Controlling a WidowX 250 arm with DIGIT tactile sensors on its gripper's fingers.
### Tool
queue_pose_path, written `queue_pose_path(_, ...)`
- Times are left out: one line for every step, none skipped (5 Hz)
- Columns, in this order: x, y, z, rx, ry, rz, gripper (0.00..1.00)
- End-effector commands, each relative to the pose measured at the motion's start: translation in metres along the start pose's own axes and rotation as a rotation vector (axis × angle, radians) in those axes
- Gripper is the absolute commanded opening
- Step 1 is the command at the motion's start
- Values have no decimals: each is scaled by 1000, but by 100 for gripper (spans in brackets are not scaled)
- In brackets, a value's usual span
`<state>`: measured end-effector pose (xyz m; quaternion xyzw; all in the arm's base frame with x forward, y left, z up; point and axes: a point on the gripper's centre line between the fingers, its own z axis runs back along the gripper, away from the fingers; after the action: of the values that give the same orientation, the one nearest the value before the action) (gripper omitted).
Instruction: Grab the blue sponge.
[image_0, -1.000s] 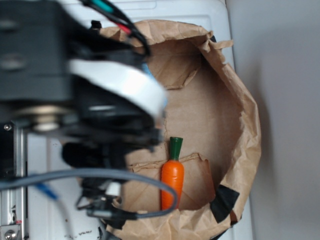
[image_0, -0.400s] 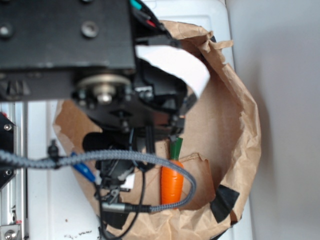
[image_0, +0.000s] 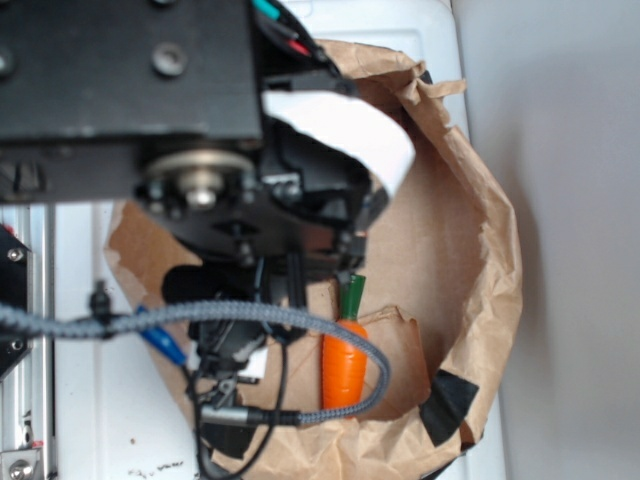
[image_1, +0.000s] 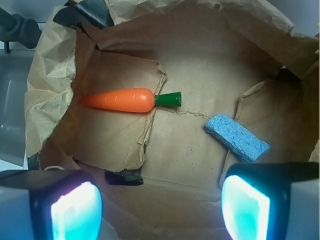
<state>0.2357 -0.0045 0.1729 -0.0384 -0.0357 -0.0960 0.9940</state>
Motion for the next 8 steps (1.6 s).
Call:
queue_pose_path(34, 27, -45, -51, -27, -163, 100)
queue_pose_path(28, 34, -62, -28, -42, -240, 100)
queue_pose_path(12, 45, -58, -88, -2, -337, 100)
queue_pose_path(13, 59, -86, 20, 10, -341, 100)
queue_pose_path(20, 67, -118, 97, 28, -328, 100)
queue_pose_path(19, 67, -145, 58, -32, -363, 100)
queue_pose_path(24, 68, -166, 79, -44, -352, 0)
queue_pose_path(19, 61, -152, 46, -85, -384, 0)
